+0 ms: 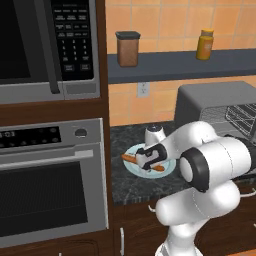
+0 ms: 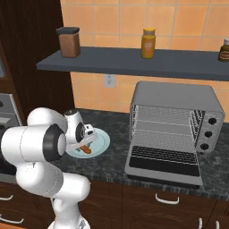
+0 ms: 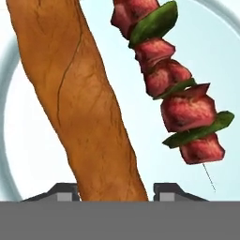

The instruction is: Pick up the kebab skewer and baguette bread, and place them inside the toaster oven. Close the toaster oven door and start by setting the timer.

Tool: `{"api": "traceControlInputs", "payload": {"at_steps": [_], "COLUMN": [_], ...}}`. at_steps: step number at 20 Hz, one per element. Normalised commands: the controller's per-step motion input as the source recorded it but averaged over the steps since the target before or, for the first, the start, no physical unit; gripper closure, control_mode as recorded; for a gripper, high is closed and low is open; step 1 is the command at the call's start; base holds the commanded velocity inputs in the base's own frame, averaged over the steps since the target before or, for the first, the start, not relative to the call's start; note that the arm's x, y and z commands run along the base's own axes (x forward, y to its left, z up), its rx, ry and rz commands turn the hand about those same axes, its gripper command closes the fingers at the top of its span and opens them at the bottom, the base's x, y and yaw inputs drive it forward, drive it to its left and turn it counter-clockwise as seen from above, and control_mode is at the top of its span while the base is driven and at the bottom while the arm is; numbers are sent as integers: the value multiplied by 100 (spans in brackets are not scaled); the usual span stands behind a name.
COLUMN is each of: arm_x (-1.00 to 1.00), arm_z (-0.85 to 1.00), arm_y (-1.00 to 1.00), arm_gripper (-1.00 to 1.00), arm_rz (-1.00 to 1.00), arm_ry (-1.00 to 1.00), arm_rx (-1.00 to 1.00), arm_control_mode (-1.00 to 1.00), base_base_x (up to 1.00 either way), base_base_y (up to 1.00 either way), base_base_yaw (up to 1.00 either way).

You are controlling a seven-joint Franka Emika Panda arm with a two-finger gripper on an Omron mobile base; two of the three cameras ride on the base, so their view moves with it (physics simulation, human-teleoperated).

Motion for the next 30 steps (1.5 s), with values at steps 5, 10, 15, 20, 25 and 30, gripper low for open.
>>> {"api": "traceControlInputs", "payload": {"at_steps": [5,10,15,20,25,30], "arm_x": [-57,-98,-88,-26,24,19], "arm_z": [27,98,76,58,54,75], "arm_y": [-55,-99,-100,-100,-100,-100], "arm_gripper": [100,100,100,100,100,100], "arm_rz": [11,30,33,14,3,4], "arm_ry": [-12,-28,-25,-1,0,7], "arm_rx": [0,0,0,0,0,0], "arm_control_mode": [-100,-100,-100,-100,-100,-100], "base_base_x": [0,0,0,0,0,0], "base_base_y": [0,0,0,0,0,0], "base_base_yaw": [0,0,0,0,0,0]}}
